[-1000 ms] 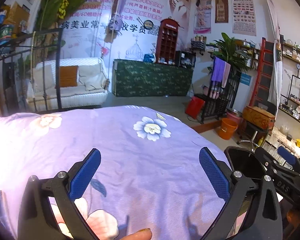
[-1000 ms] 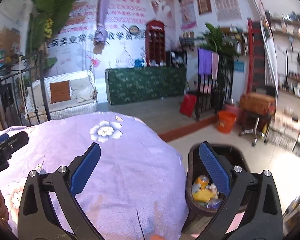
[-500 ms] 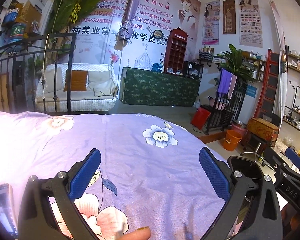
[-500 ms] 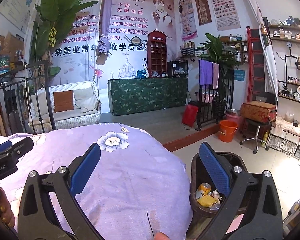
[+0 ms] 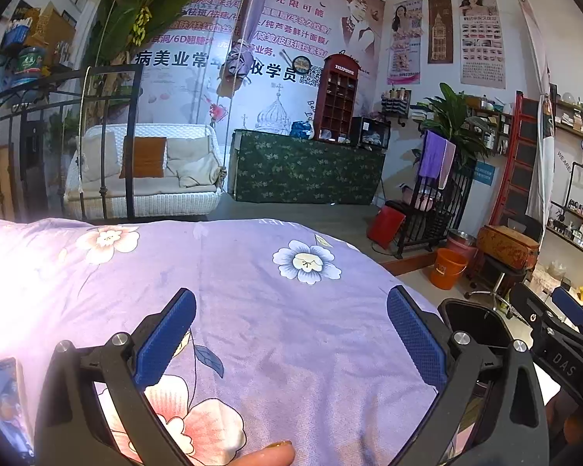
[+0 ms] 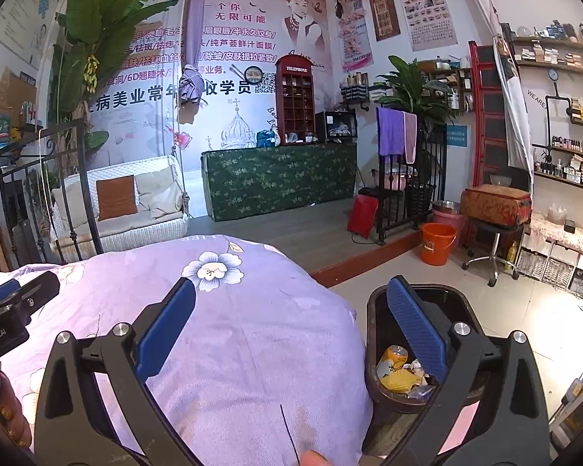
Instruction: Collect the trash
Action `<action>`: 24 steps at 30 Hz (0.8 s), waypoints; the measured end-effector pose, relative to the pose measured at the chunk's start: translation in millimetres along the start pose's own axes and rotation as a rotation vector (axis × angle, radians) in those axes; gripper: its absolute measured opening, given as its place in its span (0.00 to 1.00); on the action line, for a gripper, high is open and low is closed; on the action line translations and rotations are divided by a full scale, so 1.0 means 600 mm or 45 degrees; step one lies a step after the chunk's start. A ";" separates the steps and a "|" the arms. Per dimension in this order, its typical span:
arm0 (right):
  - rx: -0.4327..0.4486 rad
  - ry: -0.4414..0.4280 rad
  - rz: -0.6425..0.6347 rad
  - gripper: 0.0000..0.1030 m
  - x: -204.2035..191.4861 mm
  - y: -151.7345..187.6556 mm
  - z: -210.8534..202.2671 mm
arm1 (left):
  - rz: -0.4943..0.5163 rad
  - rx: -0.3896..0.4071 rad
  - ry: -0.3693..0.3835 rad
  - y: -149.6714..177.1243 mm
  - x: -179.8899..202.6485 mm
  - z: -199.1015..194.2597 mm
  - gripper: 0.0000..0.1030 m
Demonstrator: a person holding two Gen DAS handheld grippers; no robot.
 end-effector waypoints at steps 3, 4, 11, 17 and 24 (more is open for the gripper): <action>-0.003 -0.002 0.000 0.95 0.000 0.001 0.000 | 0.000 0.000 0.000 0.000 0.000 0.000 0.94; -0.006 -0.003 0.000 0.95 0.000 0.002 0.001 | 0.002 -0.002 -0.003 0.000 0.000 0.001 0.94; -0.009 -0.002 -0.001 0.95 0.001 -0.001 0.004 | 0.004 -0.003 -0.003 0.001 0.001 0.000 0.94; -0.012 0.000 0.000 0.95 0.002 -0.001 0.004 | -0.004 -0.008 0.007 0.004 -0.005 -0.001 0.94; -0.016 0.000 0.001 0.95 0.003 0.000 0.004 | -0.006 -0.011 0.008 0.002 -0.007 -0.001 0.94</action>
Point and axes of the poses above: each gripper's, at about its wrist camera, not at the fingertips, and z roughly the way its jaws point, x to its right, y to its underside, the point moved 2 cm from there along z, roughly the way its jaws point, and after that the axes turned 15 degrees about y, right-handed, at the moved point
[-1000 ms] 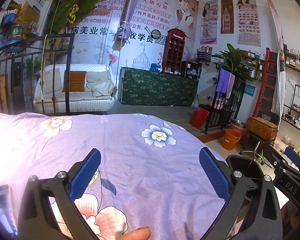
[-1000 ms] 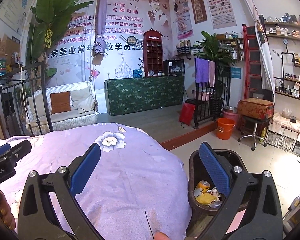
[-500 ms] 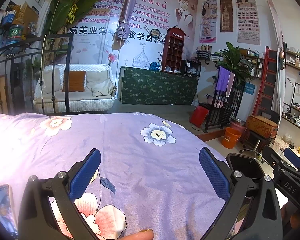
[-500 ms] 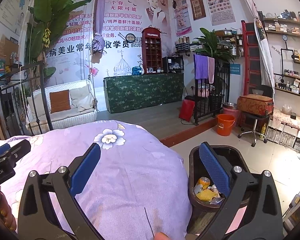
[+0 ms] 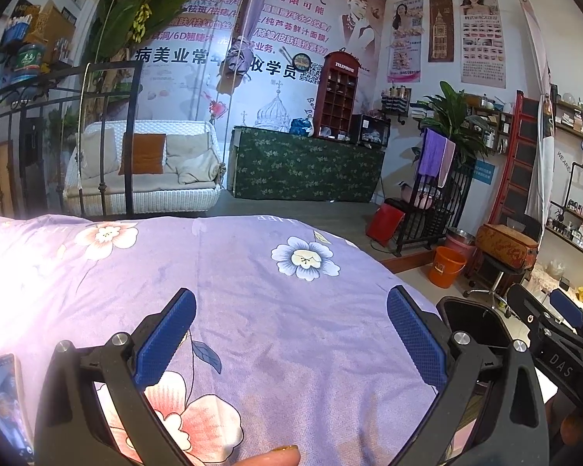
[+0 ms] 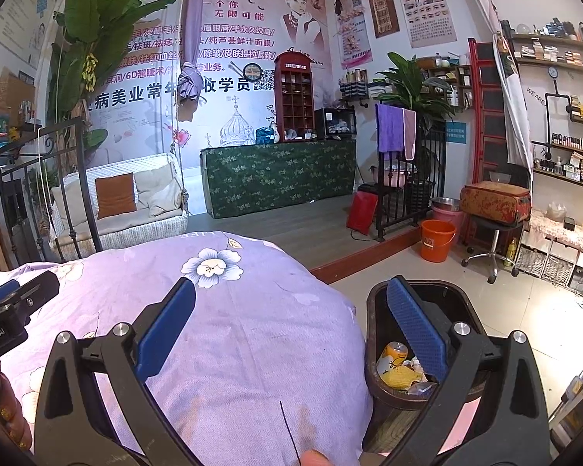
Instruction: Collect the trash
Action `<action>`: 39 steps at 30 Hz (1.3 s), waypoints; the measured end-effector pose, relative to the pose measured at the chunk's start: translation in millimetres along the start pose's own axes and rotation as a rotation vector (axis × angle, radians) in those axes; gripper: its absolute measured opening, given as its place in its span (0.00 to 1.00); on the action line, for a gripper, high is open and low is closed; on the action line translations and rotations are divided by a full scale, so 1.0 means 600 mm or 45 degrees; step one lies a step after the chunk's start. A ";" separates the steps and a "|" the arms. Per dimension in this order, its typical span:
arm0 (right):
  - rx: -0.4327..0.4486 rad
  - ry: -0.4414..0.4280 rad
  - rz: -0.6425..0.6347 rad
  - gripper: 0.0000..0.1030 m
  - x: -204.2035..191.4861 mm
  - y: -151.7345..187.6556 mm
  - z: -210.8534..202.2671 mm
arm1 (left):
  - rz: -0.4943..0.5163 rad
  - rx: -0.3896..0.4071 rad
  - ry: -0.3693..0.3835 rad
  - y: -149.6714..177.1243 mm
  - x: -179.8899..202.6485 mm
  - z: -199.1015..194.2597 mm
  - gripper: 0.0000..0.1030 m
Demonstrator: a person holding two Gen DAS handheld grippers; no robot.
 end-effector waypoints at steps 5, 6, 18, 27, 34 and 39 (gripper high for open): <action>-0.002 0.000 0.001 0.95 0.002 0.000 0.001 | -0.002 -0.002 0.002 0.001 -0.001 0.000 0.94; -0.003 0.000 0.001 0.95 0.003 -0.001 0.002 | -0.002 -0.002 0.000 0.001 0.000 0.000 0.94; -0.004 0.000 0.000 0.95 0.005 -0.001 0.003 | -0.011 -0.011 0.008 0.005 -0.005 0.001 0.94; -0.009 0.001 -0.001 0.95 0.005 0.003 0.005 | -0.015 -0.016 0.011 0.005 -0.006 0.001 0.94; -0.011 0.001 0.000 0.95 0.005 0.002 0.004 | -0.015 -0.017 0.010 0.007 -0.003 0.001 0.94; -0.012 0.000 0.000 0.95 0.007 0.002 0.004 | -0.015 -0.018 0.011 0.006 -0.002 0.003 0.94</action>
Point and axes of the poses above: each gripper's, at about its wrist camera, not at the fingertips, and z roughly the way its jaws point, x to its right, y to its underside, the point moved 2 cm from there along z, roughly the way its jaws point, and after that the axes turned 15 degrees about y, right-handed, at the moved point
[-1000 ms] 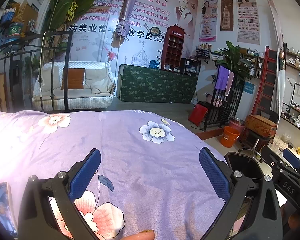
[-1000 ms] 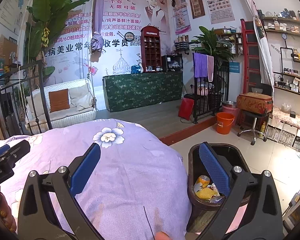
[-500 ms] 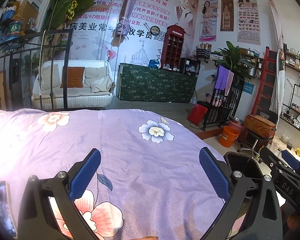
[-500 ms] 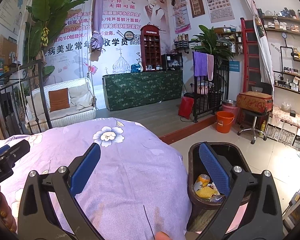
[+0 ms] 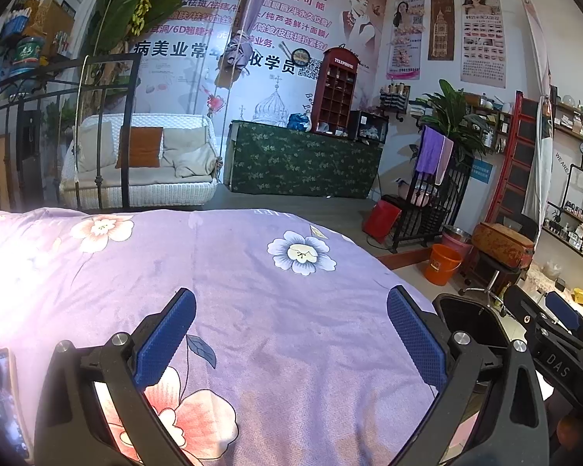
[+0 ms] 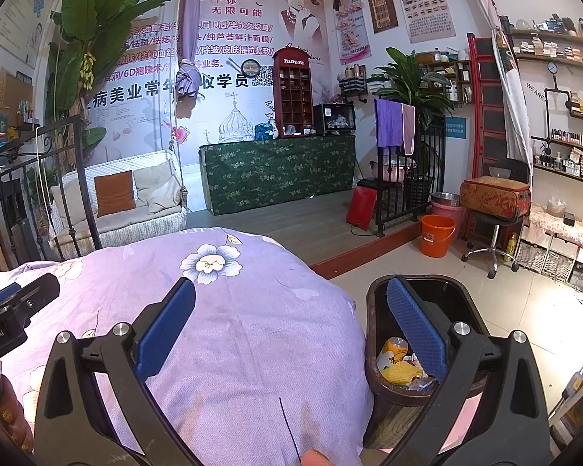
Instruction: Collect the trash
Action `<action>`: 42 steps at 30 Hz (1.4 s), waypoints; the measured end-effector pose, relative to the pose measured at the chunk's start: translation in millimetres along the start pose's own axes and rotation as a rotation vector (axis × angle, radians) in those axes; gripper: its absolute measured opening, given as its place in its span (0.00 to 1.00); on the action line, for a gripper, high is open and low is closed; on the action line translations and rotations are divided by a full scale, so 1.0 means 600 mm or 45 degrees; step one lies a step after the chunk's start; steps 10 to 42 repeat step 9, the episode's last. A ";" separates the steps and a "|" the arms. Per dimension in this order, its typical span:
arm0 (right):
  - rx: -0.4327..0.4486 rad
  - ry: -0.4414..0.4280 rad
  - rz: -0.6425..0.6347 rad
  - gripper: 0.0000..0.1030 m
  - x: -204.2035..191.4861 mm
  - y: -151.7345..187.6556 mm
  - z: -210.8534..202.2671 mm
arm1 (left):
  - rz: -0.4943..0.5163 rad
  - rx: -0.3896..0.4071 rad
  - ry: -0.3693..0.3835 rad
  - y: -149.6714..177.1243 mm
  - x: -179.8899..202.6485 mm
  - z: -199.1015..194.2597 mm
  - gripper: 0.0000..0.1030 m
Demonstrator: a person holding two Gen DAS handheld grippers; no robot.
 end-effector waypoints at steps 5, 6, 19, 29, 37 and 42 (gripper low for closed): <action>-0.007 -0.002 0.000 0.95 -0.001 0.008 0.004 | 0.005 -0.006 0.008 0.006 0.003 -0.001 0.94; -0.006 -0.002 0.000 0.95 -0.001 0.008 0.004 | 0.005 -0.007 0.008 0.007 0.004 0.000 0.94; -0.006 -0.003 -0.001 0.95 -0.001 0.009 0.004 | 0.003 -0.009 0.010 0.007 0.004 0.000 0.94; -0.006 -0.003 -0.001 0.95 -0.001 0.009 0.004 | 0.003 -0.009 0.010 0.007 0.004 0.000 0.94; -0.006 -0.003 -0.001 0.95 -0.001 0.009 0.004 | 0.003 -0.009 0.010 0.007 0.004 0.000 0.94; -0.006 -0.003 -0.001 0.95 -0.001 0.009 0.004 | 0.003 -0.009 0.010 0.007 0.004 0.000 0.94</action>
Point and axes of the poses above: each gripper's, at about its wrist camera, not at the fingertips, and z roughly the way its jaws point, x to its right, y to its underside, the point moved 2 cm from there along z, roughly the way its jaws point, and after that the axes turned 15 degrees about y, right-handed, at the moved point
